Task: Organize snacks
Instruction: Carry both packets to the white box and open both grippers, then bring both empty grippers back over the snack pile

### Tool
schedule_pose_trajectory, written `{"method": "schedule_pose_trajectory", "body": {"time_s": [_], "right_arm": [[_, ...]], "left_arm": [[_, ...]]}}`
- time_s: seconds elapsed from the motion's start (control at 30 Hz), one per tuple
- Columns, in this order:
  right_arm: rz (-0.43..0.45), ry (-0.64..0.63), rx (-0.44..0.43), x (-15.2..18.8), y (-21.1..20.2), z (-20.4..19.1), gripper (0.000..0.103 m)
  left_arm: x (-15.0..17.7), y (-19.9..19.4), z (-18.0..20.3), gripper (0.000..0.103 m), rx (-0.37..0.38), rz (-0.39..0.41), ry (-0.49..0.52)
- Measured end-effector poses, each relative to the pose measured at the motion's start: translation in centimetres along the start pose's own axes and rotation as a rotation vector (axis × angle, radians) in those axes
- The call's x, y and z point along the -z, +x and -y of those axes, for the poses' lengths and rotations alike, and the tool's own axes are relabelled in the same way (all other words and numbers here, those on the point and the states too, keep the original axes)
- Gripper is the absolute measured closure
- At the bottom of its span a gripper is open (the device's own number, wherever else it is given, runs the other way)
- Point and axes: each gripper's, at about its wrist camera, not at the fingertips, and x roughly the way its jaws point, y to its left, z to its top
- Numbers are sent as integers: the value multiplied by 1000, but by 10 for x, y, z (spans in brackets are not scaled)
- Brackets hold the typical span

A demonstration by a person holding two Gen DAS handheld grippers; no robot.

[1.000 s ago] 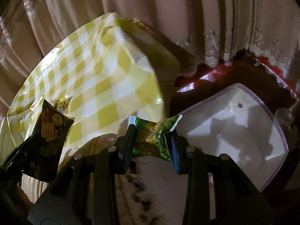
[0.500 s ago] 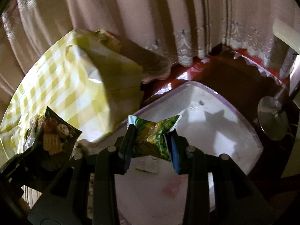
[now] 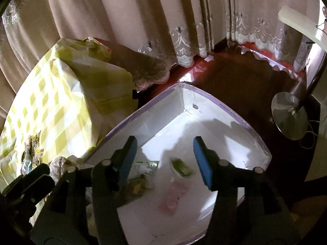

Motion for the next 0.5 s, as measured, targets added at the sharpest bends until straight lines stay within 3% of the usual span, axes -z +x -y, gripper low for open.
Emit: {"method": "schedule_pose_trajectory", "body": {"time_s": [0.33, 0.5], "right_arm": [[4, -39, -40, 2, -6, -25, 41], [9, -93, -62, 5, -8, -53, 41]], "left_arm": [[1, -17, -25, 51, -105, 29, -50], [5, -33, -47, 49, -201, 51, -82]]}}
